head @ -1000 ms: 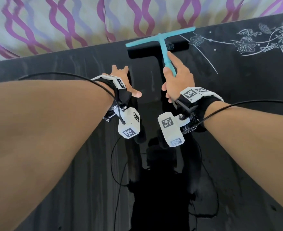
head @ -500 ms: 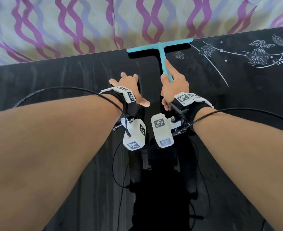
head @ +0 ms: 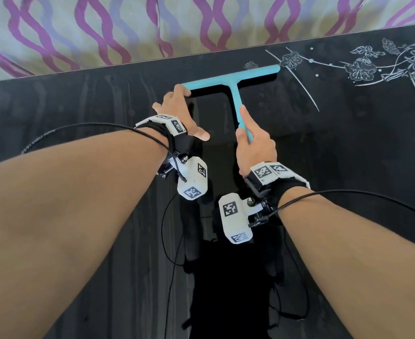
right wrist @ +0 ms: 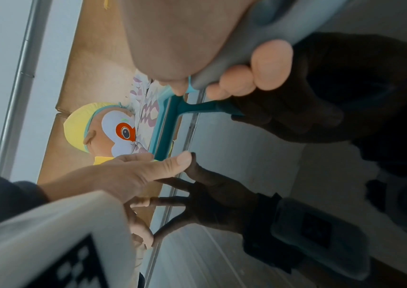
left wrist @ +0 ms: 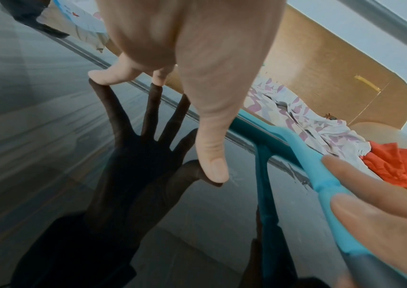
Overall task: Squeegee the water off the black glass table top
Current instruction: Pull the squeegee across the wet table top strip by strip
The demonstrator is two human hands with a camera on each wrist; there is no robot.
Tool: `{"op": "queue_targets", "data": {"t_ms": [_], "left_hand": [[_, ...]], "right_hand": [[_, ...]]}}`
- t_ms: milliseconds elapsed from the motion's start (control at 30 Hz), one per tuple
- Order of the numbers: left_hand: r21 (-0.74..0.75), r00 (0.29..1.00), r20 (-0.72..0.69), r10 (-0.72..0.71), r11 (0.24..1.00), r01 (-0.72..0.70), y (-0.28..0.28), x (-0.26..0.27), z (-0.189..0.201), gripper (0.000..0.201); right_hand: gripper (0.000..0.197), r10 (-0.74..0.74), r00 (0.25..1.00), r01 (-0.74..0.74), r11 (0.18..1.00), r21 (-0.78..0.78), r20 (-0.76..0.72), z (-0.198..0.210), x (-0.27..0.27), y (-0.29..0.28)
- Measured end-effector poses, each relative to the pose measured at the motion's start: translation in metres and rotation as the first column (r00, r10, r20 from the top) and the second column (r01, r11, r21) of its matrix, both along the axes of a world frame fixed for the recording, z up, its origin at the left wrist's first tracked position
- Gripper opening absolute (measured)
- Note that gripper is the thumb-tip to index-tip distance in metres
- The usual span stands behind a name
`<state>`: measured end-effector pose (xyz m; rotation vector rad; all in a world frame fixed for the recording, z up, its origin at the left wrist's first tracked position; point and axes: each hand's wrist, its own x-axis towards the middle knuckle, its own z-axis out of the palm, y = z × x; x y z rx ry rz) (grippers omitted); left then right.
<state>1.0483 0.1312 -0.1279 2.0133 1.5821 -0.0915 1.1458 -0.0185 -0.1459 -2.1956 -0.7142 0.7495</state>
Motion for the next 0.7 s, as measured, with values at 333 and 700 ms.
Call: {"op": "queue_targets", "data": {"t_ms": [333, 700], "left_hand": [[0.063, 0.999, 0.007, -0.039, 0.997, 0.038, -0.059, -0.024, 0.005, 0.1], [-0.17, 0.967, -0.216, -0.137, 0.98, 0.101, -0.15, -0.054, 0.036, 0.14]], "right_hand": [[0.048, 0.048, 0.998, -0.05, 0.992, -0.119, -0.027, 0.026, -0.012, -0.052], [0.05, 0.082, 0.994, -0.095, 0.971, -0.219, -0.068, 0.06, -0.031, -0.12]]}}
